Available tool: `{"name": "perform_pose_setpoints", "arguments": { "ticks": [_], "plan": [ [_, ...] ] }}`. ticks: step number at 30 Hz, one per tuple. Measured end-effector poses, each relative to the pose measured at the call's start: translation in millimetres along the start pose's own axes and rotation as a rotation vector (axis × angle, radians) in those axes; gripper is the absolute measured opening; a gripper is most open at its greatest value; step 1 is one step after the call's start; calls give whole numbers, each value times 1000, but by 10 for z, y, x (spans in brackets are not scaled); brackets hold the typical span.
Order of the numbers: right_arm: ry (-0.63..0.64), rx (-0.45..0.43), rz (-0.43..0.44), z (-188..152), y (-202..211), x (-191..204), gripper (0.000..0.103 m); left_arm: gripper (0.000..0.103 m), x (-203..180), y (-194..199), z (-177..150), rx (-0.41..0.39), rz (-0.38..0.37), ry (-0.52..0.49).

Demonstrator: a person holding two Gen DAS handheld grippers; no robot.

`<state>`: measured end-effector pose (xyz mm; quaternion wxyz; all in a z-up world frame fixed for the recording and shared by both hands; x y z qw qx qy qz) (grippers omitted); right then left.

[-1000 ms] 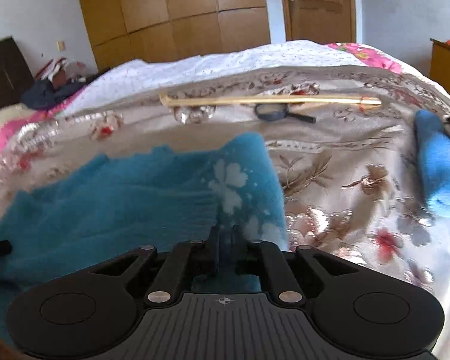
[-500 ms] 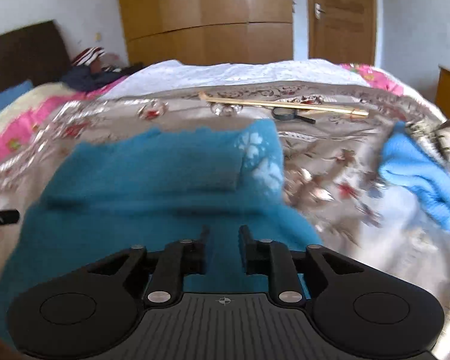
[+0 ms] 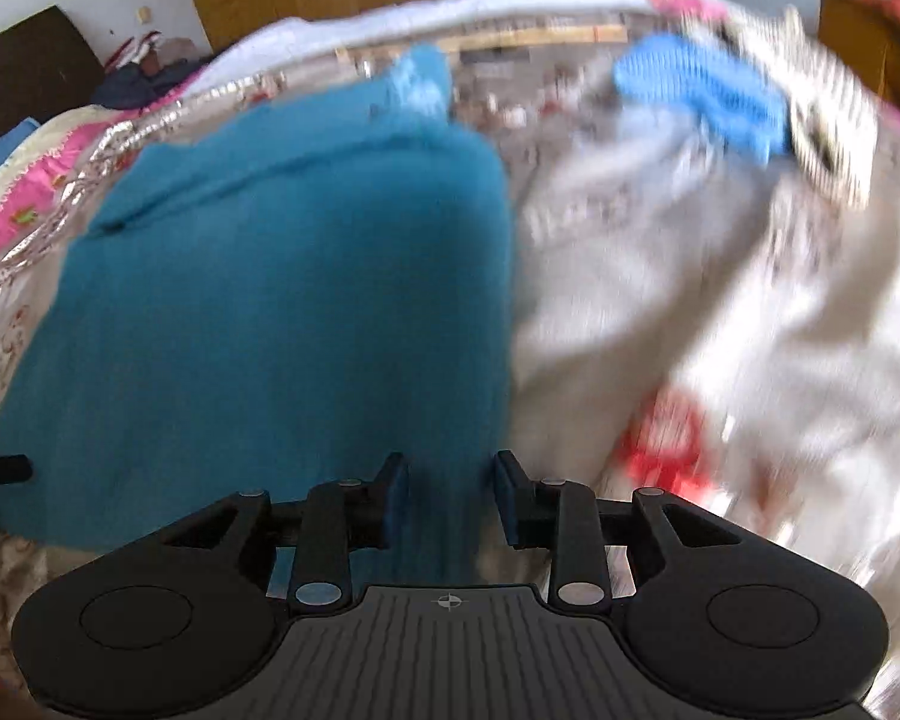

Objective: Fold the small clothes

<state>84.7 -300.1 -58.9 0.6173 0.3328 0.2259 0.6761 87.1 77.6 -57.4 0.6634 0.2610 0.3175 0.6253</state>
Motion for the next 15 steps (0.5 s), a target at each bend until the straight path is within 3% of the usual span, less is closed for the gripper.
{"name": "perform_pose_setpoints", "arguments": {
  "ticks": [3,9,12,14,15],
  "plan": [
    [-48,0,18,-10,-32,-48,31,91,-25,-80,-45,62,-14,28],
    [-126,23,103,-18,-50,-102,31,87,-64,-54,-80,90,4,43],
    [-165,21,142,-15,-56,-120,20,73,-47,-44,-73,109,1,74],
    [-206,8,189,0,-41,-149,14,49,-25,-2,-57,109,-13,113],
    [-221,5,200,4,-43,-156,14,45,-5,24,-48,109,-26,131]
  ]
}}
Point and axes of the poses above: each gripper's, at about its wrist camera, not at the fingertips, and y roughly against the way its jaws point, x to its left, z to its top, the point moved 6 cm from there along -y, roughly the way its jaws point, and after that the axes turned 8 degrees about -x, right-handed, at the moved point
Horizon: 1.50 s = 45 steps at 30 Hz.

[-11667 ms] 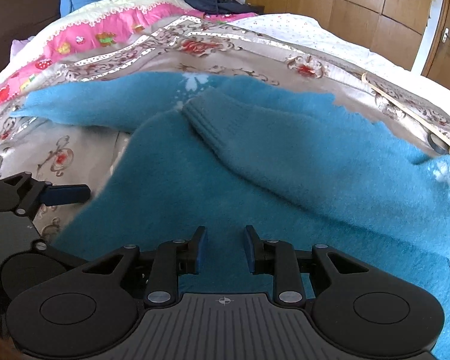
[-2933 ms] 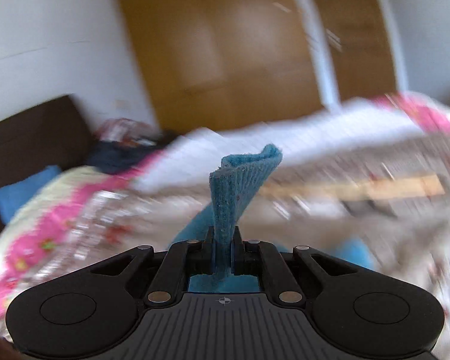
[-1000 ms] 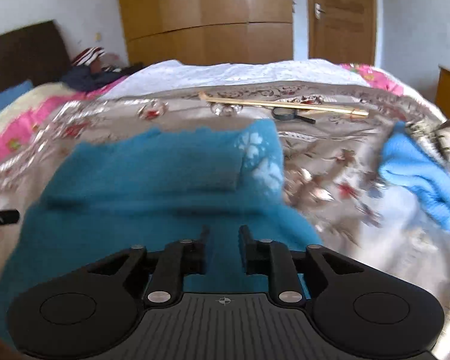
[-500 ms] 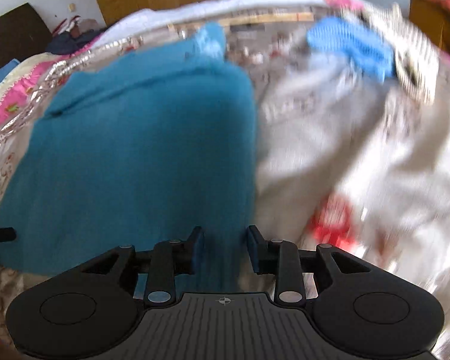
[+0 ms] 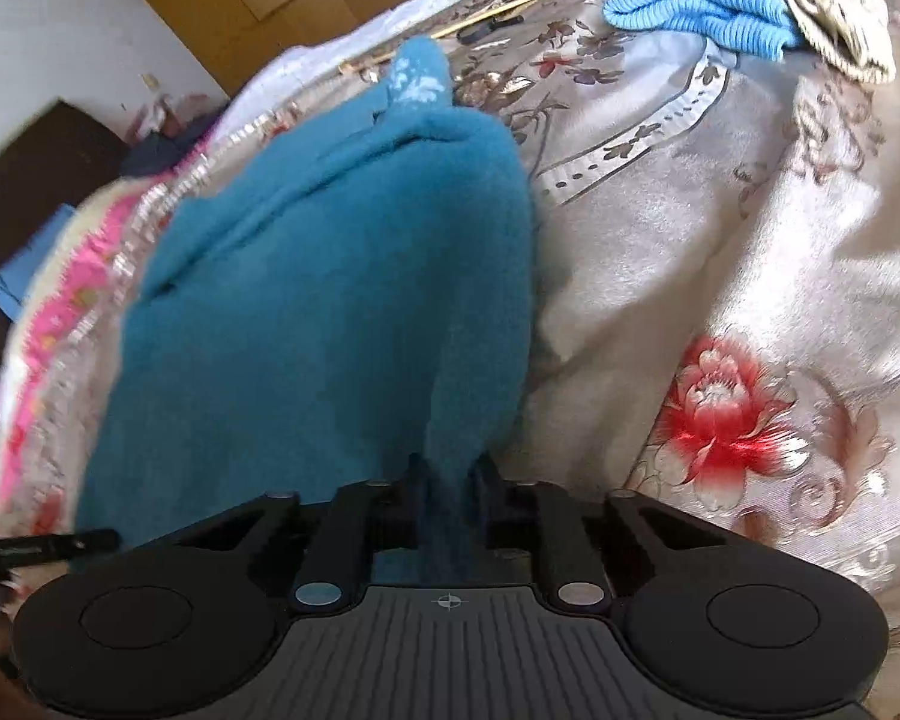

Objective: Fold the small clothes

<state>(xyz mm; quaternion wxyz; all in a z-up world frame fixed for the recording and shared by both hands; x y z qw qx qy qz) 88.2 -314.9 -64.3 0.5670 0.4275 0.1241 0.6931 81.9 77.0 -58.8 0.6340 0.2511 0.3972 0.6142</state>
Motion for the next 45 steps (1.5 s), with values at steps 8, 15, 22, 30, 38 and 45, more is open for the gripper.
{"name": "perform_pose_setpoints", "arguments": {
  "ticks": [8,15,22,30,38,45],
  "plan": [
    [-2,25,-7,-22,-102,15,18,40,78,-50,1,-1,5,37],
    [-85,15,93,-5,3,58,11,36,74,-104,16,37,-4,45],
    [-306,-149,403,705,278,416,10,21,-19,256,501,-23,-305,205],
    [-329,-321,430,2115,-601,905,10,21,36,111,1938,-258,-518,314],
    [-329,-347,49,2555,-1945,581,15,25,478,-1243,2806,-314,-265,383],
    [-186,-421,53,2433,-1802,548,23,28,554,-1667,2731,-283,-281,455]
  ]
}}
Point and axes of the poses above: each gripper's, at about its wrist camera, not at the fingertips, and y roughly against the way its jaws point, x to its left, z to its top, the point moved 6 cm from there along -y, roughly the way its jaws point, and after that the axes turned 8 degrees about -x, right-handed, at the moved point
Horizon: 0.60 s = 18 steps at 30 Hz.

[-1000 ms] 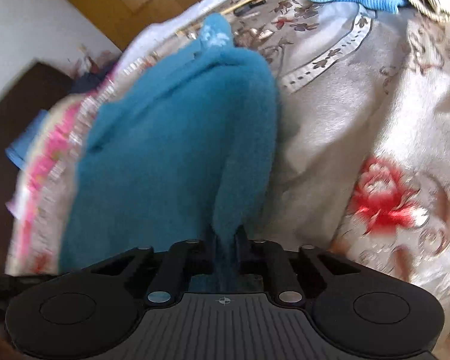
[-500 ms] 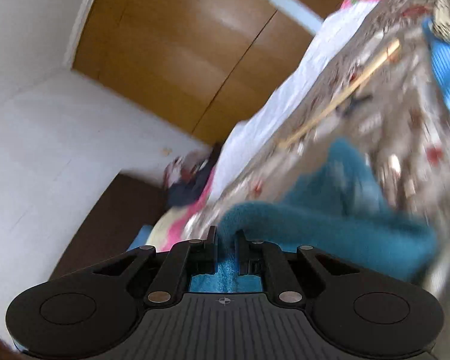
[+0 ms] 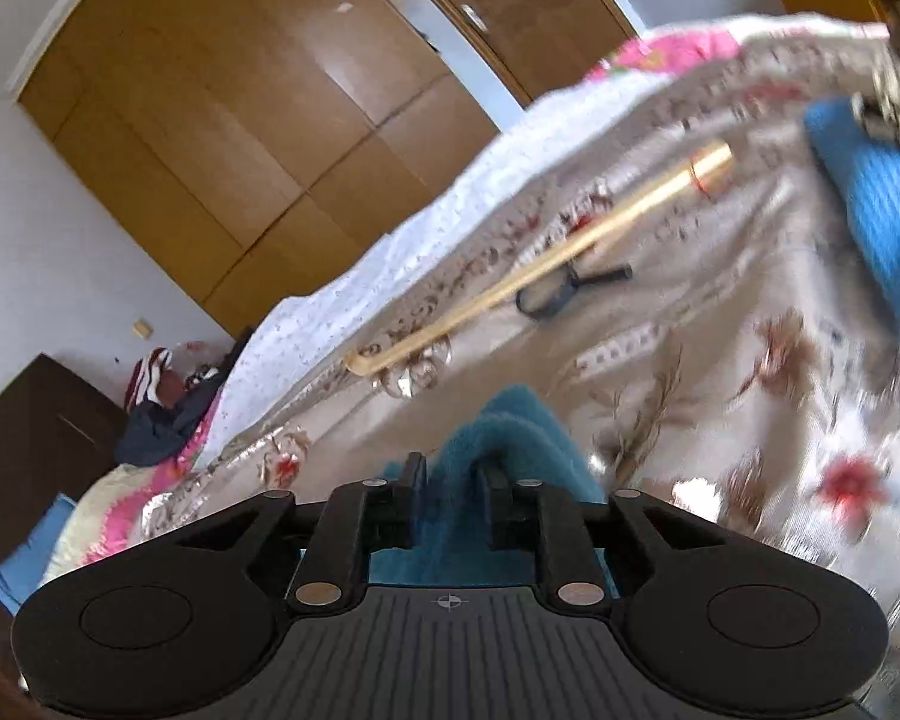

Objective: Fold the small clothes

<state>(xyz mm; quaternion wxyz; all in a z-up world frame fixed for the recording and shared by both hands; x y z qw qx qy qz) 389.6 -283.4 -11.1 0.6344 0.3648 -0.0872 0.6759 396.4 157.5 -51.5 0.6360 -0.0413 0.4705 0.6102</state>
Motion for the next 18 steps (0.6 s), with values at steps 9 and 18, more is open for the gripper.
{"name": "perform_pose_setpoints", "arguments": {
  "ticks": [9,18],
  "plan": [
    [116,-59,-30,214,92,187,43,45,80,97,151,3,-39,220],
    [472,13,-126,-313,180,82,41,72,-60,618,216,-190,114,-43]
  ]
}}
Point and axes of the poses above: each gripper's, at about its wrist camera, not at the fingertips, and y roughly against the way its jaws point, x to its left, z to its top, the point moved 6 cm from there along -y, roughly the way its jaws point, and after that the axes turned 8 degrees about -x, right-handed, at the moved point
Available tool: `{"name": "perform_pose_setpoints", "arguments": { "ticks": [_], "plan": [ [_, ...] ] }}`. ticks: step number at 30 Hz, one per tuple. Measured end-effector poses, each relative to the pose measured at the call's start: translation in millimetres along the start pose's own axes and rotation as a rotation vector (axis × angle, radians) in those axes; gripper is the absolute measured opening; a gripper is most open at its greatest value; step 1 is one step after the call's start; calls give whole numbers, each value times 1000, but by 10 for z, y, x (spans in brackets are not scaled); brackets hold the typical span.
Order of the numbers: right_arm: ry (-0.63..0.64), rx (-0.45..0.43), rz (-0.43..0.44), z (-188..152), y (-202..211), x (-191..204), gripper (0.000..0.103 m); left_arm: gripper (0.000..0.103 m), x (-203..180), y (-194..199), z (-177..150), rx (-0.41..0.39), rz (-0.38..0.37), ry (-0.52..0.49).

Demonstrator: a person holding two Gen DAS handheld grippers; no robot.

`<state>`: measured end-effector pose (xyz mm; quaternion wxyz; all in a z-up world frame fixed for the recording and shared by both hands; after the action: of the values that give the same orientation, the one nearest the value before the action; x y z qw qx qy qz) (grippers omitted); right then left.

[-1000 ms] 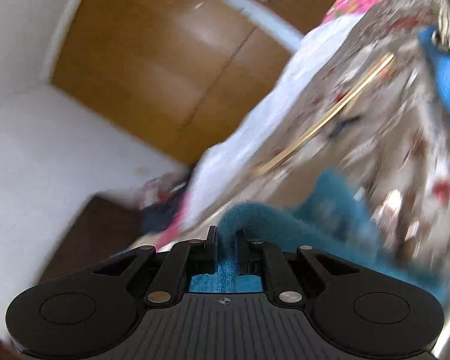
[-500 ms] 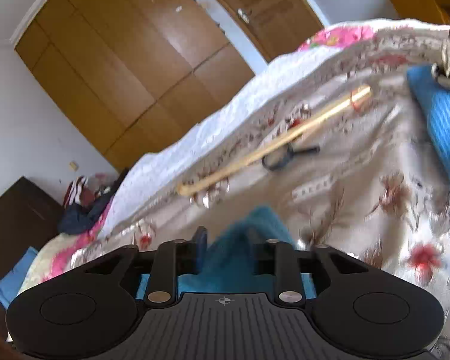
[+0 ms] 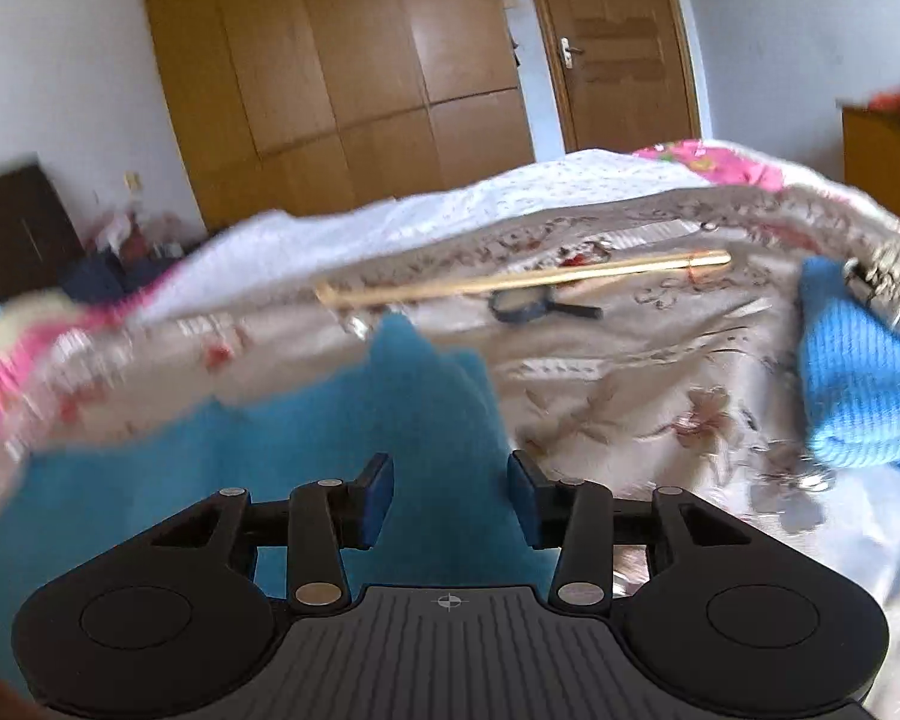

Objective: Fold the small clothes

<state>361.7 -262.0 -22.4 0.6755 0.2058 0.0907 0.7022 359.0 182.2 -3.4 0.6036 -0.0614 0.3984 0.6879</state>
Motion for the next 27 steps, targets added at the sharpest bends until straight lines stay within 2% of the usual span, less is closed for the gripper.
{"name": "perform_pose_setpoints", "arguments": {
  "ticks": [1,3,4,6,7,8,10,12,15,20,22,24,26,27],
  "plan": [
    [23,36,-37,-69,-67,-23,43,73,-92,52,-118,14,-22,-81],
    [12,84,-57,-166,-172,-111,54,76,-250,35,-426,65,-31,-261],
    [-22,93,-65,-182,-184,-190,60,77,-274,-17,-546,97,-11,-326],
    [-103,96,-49,-155,-91,-298,58,88,-161,-228,-791,149,90,-445],
    [-110,86,-41,-142,-24,-321,59,92,-91,-246,-809,149,84,-420],
    [-110,85,-32,-142,41,-338,59,91,-15,-216,-767,147,62,-344],
    [-138,90,13,-190,202,-361,62,91,50,-95,-676,132,65,-283],
    [-160,113,59,-296,310,-364,62,91,70,77,-639,112,74,-295],
    [-183,143,72,-472,355,-383,63,91,81,278,-737,129,47,-318],
    [-212,177,50,-526,319,-468,70,94,142,364,-864,136,19,-273],
    [-189,137,70,-424,403,-461,71,94,181,272,-942,169,49,-287],
    [-121,113,60,-379,398,-424,72,93,155,308,-908,160,43,-265],
    [-156,206,92,-465,211,-409,72,97,117,327,-868,133,26,-283],
    [-199,241,110,-523,121,-407,74,100,124,276,-878,140,51,-302]
  ]
}}
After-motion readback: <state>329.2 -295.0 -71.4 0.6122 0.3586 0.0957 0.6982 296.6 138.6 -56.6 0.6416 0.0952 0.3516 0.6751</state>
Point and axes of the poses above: each gripper's, at about its wrist camera, not at the fingertips, and y roughly against the way its jaws point, x to its left, z to its top, the point moved 6 cm from there along -y, roughly the way its jaws point, and after that the axes turned 8 degrees about -x, right-handed, at the moved point
